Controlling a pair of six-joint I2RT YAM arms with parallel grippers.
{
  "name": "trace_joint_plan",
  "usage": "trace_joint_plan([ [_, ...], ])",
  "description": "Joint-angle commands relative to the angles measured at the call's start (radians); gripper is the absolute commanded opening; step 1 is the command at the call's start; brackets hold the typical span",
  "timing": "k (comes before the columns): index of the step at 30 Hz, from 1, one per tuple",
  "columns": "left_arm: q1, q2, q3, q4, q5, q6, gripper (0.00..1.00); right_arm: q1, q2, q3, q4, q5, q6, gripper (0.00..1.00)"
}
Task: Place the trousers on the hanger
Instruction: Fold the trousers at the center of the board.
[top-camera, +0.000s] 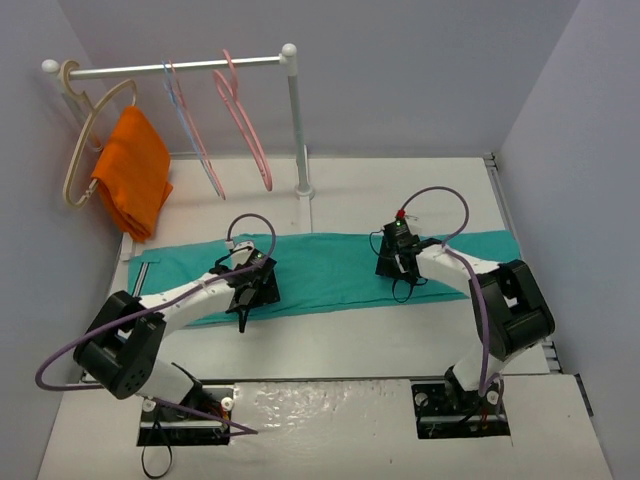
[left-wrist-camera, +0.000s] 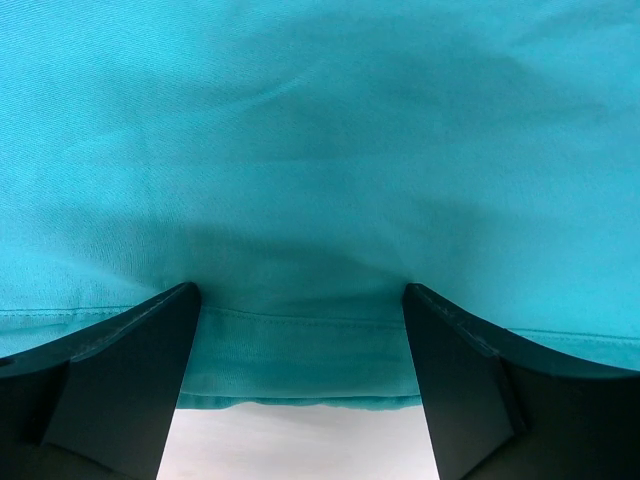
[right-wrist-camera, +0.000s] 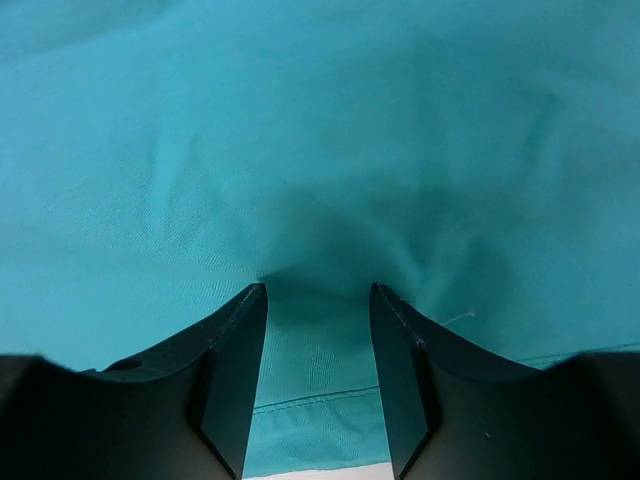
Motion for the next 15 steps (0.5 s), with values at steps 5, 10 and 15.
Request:
trace_joint_plan([
  [5,-0.065,-0.033,0.017,0.030,0.126,-0.151,0.79,-0.069,-0.137,-0.010,-0.128,0.056,-0.119,0.43],
  [10,0.034,-0.320,-0.016,-0.108,0.046,-0.133,0.79,0.101,-0.240,0.028,-0.114,0.056,-0.118,0.43],
  [15,0.283,-0.516,-0.067,-0.159,0.096,-0.081,0.77,0.258,-0.248,0.012,0.011,-0.001,-0.060,0.42],
])
